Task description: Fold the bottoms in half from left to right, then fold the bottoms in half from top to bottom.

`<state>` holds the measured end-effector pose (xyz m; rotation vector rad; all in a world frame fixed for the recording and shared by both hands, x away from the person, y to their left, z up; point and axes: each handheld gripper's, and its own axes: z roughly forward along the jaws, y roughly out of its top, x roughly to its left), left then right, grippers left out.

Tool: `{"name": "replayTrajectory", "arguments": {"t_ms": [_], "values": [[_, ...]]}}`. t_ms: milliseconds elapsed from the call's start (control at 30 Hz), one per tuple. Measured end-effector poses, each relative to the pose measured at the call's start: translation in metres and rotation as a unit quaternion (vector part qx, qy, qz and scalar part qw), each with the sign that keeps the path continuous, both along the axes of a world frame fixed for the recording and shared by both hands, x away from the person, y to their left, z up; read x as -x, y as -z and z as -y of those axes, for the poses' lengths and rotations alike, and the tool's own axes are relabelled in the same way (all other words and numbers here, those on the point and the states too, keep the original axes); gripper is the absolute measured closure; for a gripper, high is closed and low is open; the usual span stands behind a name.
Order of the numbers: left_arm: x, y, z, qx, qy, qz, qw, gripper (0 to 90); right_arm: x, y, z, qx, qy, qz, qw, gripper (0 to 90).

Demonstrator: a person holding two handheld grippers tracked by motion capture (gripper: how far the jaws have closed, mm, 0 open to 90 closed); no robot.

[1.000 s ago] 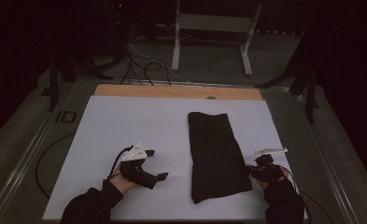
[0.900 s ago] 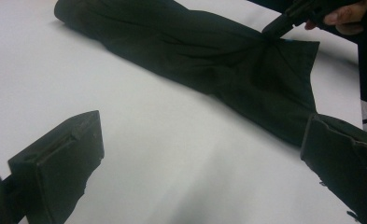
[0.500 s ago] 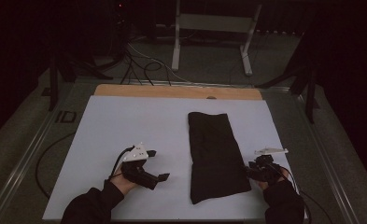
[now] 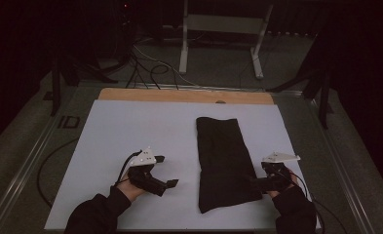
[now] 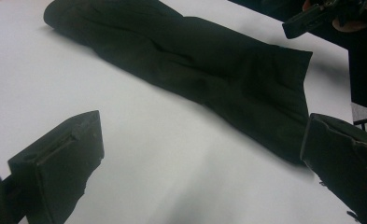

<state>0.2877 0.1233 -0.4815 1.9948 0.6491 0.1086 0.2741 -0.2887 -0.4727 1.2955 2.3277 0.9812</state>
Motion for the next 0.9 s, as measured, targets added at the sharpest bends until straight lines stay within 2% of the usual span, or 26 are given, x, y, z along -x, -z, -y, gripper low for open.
{"name": "replayTrajectory", "arguments": {"t_ms": [200,433,600,767,900], "values": [[-0.001,0.001,0.002,-0.002,0.004,-0.001,1.0000,0.0,0.003,-0.001,-0.005,0.003,-0.010,0.013,0.9999,9.1],[-0.002,0.000,0.004,-0.005,0.007,-0.005,0.9999,0.0,0.003,-0.001,-0.005,-0.014,-0.014,0.013,0.9997,9.1],[-0.004,-0.003,0.010,-0.006,0.016,-0.011,0.9998,0.0,0.003,-0.006,-0.008,-0.009,-0.024,0.039,0.9989,9.0],[-0.008,-0.010,0.016,0.000,0.028,-0.017,0.9995,0.0,-0.002,-0.017,-0.013,-0.010,-0.032,0.053,0.9981,9.1],[-0.012,-0.015,0.019,0.003,0.028,-0.019,0.9994,0.0,-0.007,-0.025,-0.020,-0.001,-0.041,0.067,0.9969,9.1]]}}
